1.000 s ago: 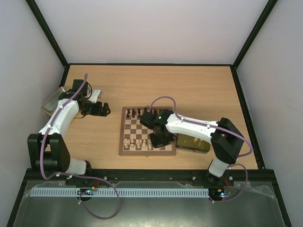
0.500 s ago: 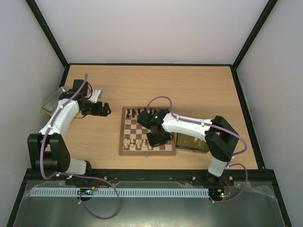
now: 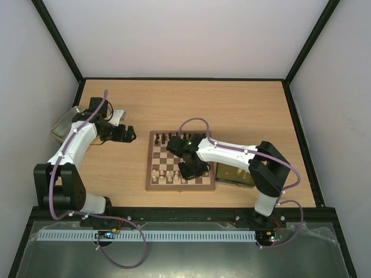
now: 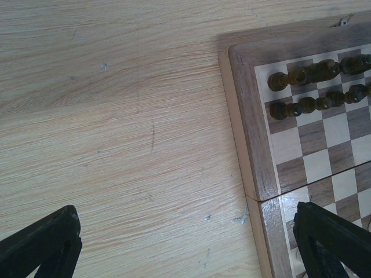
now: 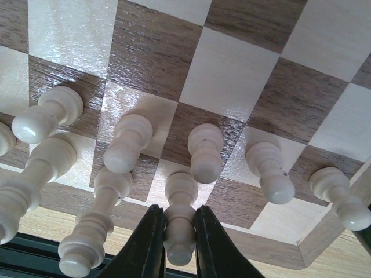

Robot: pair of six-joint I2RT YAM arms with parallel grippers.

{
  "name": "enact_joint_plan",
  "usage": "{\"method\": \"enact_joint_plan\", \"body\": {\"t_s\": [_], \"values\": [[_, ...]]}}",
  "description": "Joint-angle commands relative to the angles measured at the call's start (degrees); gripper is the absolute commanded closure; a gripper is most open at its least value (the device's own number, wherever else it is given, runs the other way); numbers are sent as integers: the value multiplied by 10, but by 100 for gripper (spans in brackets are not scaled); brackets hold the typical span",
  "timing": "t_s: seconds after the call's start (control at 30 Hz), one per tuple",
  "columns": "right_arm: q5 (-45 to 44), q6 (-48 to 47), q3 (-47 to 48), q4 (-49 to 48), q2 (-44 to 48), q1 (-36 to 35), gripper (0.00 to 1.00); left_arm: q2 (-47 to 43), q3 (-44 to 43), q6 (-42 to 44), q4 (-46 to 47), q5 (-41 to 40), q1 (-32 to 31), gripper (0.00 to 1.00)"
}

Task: Set up the chess pieces on the board
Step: Place the chess piece on the chessboard.

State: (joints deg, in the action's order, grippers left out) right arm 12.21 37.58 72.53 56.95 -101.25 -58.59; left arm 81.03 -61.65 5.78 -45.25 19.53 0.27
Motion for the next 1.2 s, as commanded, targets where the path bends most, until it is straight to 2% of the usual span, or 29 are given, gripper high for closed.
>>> {"method": "enact_joint_plan", "body": {"t_s": [0.0,0.87,1.03,1.17], "values": [[-3,-4,18,13,-9,-6,88,-4,5,-2,3,8,-3,0],[-1,3,-5,21,2,-7,88,-12,8,-4,4,4,-3,1],[1,3,-6,20,3,-8,80,-11,8,-4,4,4,-3,0],[0,4,-5,20,5,-8,78,-9,8,-3,4,4,-3,0]]}}
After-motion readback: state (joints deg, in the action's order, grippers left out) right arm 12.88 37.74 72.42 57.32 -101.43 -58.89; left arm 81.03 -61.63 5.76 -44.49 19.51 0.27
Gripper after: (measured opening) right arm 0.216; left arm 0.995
